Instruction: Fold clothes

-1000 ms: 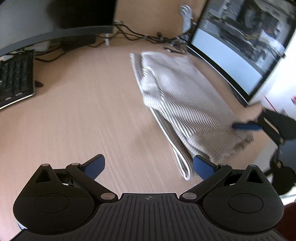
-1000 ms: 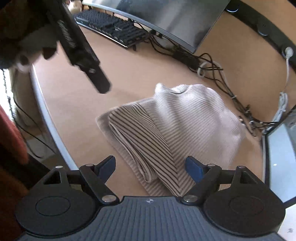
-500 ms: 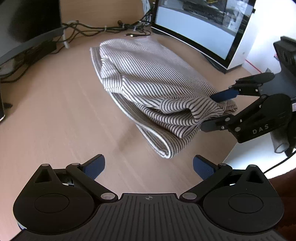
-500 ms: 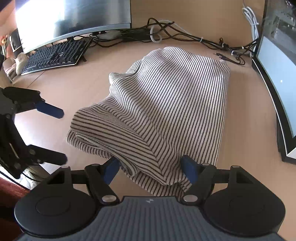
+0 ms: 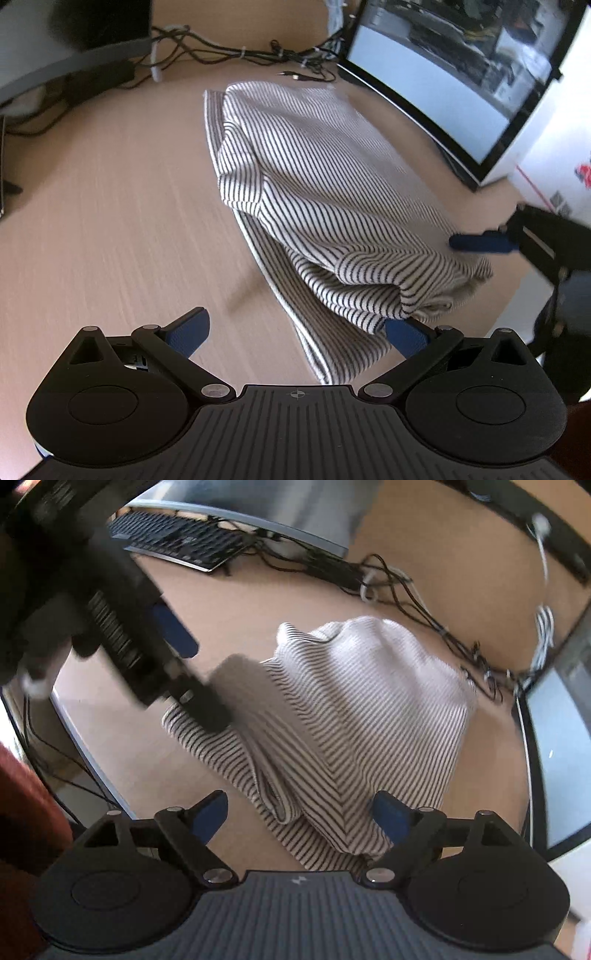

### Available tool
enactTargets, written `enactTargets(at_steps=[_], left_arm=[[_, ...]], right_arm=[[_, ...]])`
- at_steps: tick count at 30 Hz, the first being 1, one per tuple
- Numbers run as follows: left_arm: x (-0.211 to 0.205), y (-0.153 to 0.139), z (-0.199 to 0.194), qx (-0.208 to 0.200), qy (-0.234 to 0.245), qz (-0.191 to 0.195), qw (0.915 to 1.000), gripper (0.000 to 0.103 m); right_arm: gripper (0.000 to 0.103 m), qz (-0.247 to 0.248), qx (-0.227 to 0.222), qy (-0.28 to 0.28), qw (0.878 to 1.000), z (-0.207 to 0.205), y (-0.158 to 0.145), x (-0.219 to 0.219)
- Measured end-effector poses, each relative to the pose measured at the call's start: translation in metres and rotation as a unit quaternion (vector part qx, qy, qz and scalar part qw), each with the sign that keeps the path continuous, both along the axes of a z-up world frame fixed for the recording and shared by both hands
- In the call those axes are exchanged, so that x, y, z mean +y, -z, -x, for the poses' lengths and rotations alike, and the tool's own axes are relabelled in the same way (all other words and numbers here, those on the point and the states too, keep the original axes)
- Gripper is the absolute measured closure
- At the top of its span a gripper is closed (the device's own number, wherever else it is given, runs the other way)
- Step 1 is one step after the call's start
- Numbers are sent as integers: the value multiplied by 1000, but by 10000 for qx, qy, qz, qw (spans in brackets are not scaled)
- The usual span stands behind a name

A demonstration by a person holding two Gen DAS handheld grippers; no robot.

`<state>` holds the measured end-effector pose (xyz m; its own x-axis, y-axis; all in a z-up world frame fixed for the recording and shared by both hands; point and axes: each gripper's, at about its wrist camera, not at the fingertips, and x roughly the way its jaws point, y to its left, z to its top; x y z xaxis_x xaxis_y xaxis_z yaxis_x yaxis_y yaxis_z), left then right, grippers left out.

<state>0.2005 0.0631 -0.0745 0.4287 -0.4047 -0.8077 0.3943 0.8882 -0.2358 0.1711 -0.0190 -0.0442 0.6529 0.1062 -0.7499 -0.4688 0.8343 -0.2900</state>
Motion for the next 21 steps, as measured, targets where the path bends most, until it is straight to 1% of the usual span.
enactTargets(at_steps=[5, 7, 9, 11, 13, 16, 18, 21], left_arm=[[1, 0, 0, 39, -8, 78, 10000, 0], [2, 0, 0, 54, -11, 110, 9999, 0], [5, -2, 1, 50, 95, 140, 9998, 0], [8, -5, 5, 9, 238, 152, 9996, 0], [12, -8, 10, -36, 383, 161, 9991, 0], [12, -7, 13, -98, 523, 4, 9986, 0], [6, -5, 14, -164, 586, -180, 9980, 0], [-2, -1, 14, -262, 679, -455, 9963, 0]], right_arm=[[16, 405, -359, -117, 9985, 3, 7, 7], [17, 435, -451, -119, 9980, 2, 8, 7], [23, 94, -213, 42, 9997, -5, 5, 1], [25, -429, 154, 406, 9981, -17, 2, -12], [25, -900, 441, 759, 9921, -27, 1, -26], [25, -1365, 713, 1064, 9823, -36, 1, -39], [25, -1630, 871, 1238, 9749, -39, 0, -46], [25, -1726, 937, 1267, 9723, -40, 1, -48]])
